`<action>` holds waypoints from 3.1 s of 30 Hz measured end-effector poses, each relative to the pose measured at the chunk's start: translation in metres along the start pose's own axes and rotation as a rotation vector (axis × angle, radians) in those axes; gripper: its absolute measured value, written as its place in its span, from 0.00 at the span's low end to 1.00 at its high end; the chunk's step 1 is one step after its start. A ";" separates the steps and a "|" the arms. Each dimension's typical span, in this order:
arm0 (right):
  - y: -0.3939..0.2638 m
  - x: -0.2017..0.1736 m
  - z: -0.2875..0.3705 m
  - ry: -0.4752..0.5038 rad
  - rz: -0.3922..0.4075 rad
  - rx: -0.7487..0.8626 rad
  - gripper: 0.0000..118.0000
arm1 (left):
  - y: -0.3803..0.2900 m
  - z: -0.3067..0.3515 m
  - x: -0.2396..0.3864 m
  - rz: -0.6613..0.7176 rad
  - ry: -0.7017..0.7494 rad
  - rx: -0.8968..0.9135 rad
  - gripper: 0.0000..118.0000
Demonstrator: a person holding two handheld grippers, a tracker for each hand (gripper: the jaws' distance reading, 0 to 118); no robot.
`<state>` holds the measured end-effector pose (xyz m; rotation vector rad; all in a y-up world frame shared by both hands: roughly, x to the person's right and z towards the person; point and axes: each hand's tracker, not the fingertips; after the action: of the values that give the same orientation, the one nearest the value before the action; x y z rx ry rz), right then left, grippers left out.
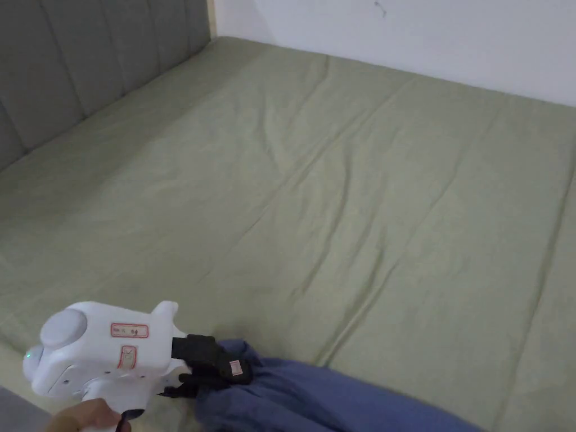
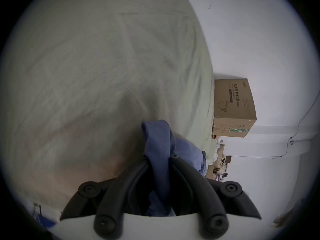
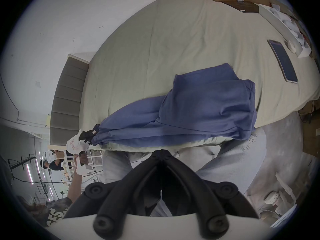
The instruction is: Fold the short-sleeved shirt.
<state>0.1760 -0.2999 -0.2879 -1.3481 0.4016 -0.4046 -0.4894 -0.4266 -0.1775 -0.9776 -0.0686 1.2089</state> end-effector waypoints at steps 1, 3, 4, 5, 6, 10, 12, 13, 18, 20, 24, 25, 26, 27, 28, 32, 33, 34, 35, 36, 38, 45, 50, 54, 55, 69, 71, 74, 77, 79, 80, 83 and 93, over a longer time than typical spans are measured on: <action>0.001 0.002 0.000 0.002 0.002 0.000 0.00 | -0.004 0.003 0.002 -0.021 -0.001 0.018 0.09; 0.001 0.011 0.002 0.015 -0.004 0.002 0.00 | -0.005 0.008 0.000 0.001 -0.049 0.053 0.09; 0.001 0.011 0.002 0.018 -0.007 0.004 0.00 | -0.007 0.011 -0.001 0.044 -0.078 0.063 0.09; 0.000 0.014 0.004 0.019 -0.009 0.005 0.00 | -0.010 0.015 0.002 0.092 -0.108 0.074 0.09; -0.002 0.018 0.005 0.017 -0.009 0.008 0.00 | -0.013 0.019 0.015 0.114 -0.124 0.082 0.09; -0.007 0.032 0.005 0.019 -0.035 0.022 0.00 | -0.018 0.023 0.068 -0.019 0.015 0.081 0.09; -0.009 0.041 0.003 0.024 -0.053 0.028 0.00 | -0.024 0.018 0.099 -0.094 0.127 0.107 0.09; -0.011 0.046 0.002 0.028 -0.065 0.030 0.00 | -0.030 0.009 0.121 -0.126 0.105 0.125 0.09; -0.021 0.071 -0.001 0.050 -0.106 0.033 0.00 | -0.062 -0.056 0.188 -0.312 0.034 0.024 0.09; -0.021 0.074 -0.001 0.056 -0.128 0.042 0.00 | -0.074 -0.097 0.199 -0.350 0.041 -0.031 0.09; -0.026 0.019 0.029 0.048 -0.174 0.068 0.00 | -0.094 -0.180 0.204 -0.442 0.253 -0.121 0.09; -0.028 0.024 0.031 0.045 -0.189 0.074 0.00 | -0.100 -0.196 0.204 -0.443 0.272 -0.153 0.09; -0.029 0.029 0.032 0.042 -0.200 0.078 0.00 | -0.107 -0.205 0.205 -0.439 0.282 -0.175 0.10; -0.031 0.032 0.033 0.039 -0.211 0.083 0.00 | -0.113 -0.214 0.206 -0.414 0.271 -0.177 0.10; -0.032 0.036 0.033 0.036 -0.221 0.087 0.00 | -0.117 -0.214 0.207 -0.411 0.262 -0.171 0.12; -0.032 0.044 0.028 0.041 -0.238 0.079 0.00 | -0.115 -0.190 0.213 -0.346 0.019 -0.189 0.45; -0.031 0.045 0.025 0.045 -0.241 0.074 0.00 | -0.114 -0.183 0.213 -0.306 -0.056 -0.199 0.56; -0.030 0.045 0.021 0.048 -0.241 0.065 0.00 | -0.113 -0.175 0.216 -0.268 -0.133 -0.203 0.71; -0.028 0.042 0.015 0.049 -0.235 0.056 0.00 | -0.112 -0.168 0.217 -0.248 -0.193 -0.202 0.77; -0.026 0.041 0.012 0.052 -0.229 0.049 0.00 | -0.111 -0.162 0.218 -0.246 -0.218 -0.193 0.77; -0.025 0.037 0.005 0.077 -0.213 0.035 0.00 | -0.112 -0.143 0.223 -0.265 -0.178 -0.175 0.66; -0.029 0.027 0.002 0.120 -0.187 0.024 0.00 | -0.109 -0.151 0.204 -0.309 0.114 -0.155 0.01; -0.037 0.034 0.011 0.121 -0.223 0.048 0.00 | -0.141 -0.218 0.200 -0.371 0.029 -0.362 0.00; -0.043 0.036 0.019 0.108 -0.224 0.064 0.00 | -0.158 -0.261 0.191 -0.312 0.090 -0.435 0.00; -0.045 0.036 0.021 0.110 -0.228 0.068 0.00 | -0.160 -0.263 0.196 -0.315 0.053 -0.420 0.00; -0.036 0.022 0.013 0.093 -0.181 0.048 0.00 | -0.075 -0.071 0.189 -0.466 -0.188 0.054 0.30; -0.037 0.018 0.012 0.092 -0.181 0.042 0.00 | -0.061 -0.073 0.158 -0.284 -0.108 0.063 0.32; -0.040 0.012 0.012 0.097 -0.163 0.024 0.00 | -0.055 -0.092 0.124 -0.125 -0.161 -0.025 0.54; -0.043 0.007 0.018 0.082 -0.152 0.024 0.00 | -0.059 -0.121 0.109 -0.100 -0.181 -0.162 0.67; -0.043 0.007 0.022 0.069 -0.156 0.028 0.00 | -0.061 -0.138 0.104 -0.150 -0.179 -0.192 0.72; -0.044 0.006 0.023 0.063 -0.159 0.031 0.00 | -0.062 -0.149 0.107 -0.192 -0.173 -0.205 0.77; -0.043 0.005 0.026 0.051 -0.164 0.038 0.00 | -0.068 -0.167 0.113 -0.266 -0.166 -0.231 0.92; -0.044 0.001 0.012 0.067 -0.135 -0.010 0.00 | -0.045 -0.113 0.117 -0.352 -0.081 -0.070 0.74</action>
<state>0.1806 -0.2983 -0.2423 -1.3781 0.3693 -0.5620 -0.3491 -0.4010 -0.2678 -0.9313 -0.3356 0.9253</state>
